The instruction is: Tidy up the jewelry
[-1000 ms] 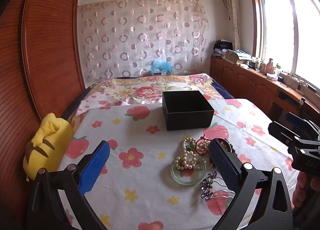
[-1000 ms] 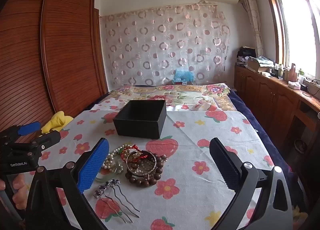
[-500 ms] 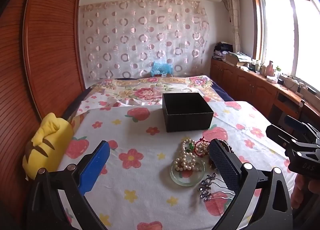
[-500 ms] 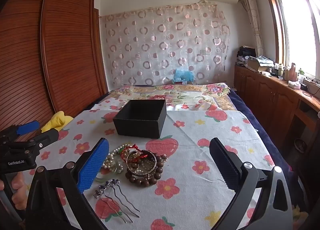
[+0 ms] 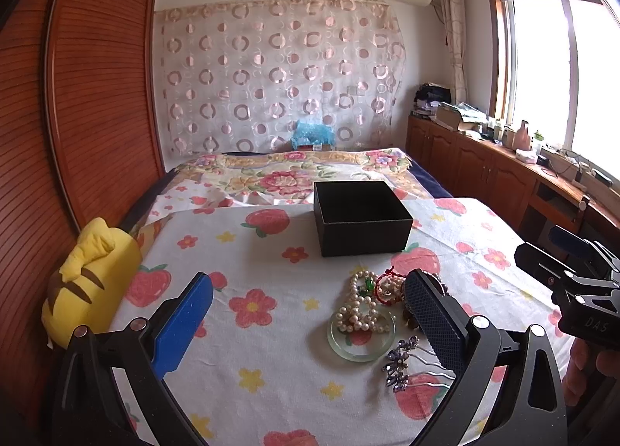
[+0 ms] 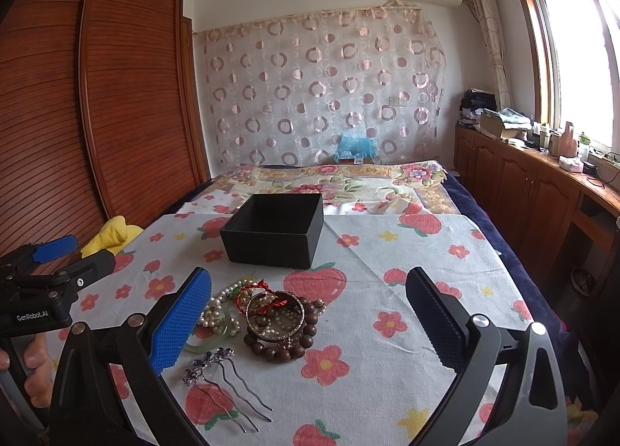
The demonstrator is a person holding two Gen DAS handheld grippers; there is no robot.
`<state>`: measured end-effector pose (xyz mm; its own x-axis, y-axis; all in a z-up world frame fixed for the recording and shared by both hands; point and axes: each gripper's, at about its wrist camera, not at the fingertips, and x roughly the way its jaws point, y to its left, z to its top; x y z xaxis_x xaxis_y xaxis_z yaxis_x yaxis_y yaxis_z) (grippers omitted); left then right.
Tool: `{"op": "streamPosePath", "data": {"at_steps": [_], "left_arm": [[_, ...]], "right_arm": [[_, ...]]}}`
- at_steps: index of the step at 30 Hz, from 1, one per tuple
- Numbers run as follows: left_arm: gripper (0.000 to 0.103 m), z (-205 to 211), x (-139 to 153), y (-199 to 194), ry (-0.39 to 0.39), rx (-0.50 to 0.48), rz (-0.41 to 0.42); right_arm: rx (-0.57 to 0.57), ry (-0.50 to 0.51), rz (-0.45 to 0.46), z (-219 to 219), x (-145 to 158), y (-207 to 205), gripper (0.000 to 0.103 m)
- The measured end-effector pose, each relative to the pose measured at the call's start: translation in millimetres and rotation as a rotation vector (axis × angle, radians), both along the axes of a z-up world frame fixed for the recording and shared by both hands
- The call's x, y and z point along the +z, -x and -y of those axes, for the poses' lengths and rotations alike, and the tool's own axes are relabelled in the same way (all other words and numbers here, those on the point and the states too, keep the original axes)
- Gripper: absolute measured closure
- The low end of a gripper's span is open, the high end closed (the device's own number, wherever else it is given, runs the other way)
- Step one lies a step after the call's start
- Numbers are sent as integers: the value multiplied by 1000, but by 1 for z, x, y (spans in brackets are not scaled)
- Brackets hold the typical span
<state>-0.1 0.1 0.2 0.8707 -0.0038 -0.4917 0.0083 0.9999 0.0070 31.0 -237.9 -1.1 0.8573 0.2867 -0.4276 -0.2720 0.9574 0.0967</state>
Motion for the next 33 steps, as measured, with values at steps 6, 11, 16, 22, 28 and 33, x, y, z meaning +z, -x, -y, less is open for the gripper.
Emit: {"op": "streamPosePath", "data": {"at_steps": [6,11,16,22,28,33], "left_arm": [[7,0,0,0,1,-1,2],[7,0,0,0,3,0,4],[7,-1,0,1,4,0,4],[7,-1,0,1,4,1,5],[7,-1,0,1,5,1,5],[7,-1,0,1,4,0,5]], "right_arm": [[0,-1,0,0,0,0,2],[0,-1,0,0,1,1,2],[-1,-2,1,0,1,1,2],[-1,-2,1,0,2,1,2],[-1,-3,1,1,2,1,2],[-1,-2,2,0,3,1,2]]}}
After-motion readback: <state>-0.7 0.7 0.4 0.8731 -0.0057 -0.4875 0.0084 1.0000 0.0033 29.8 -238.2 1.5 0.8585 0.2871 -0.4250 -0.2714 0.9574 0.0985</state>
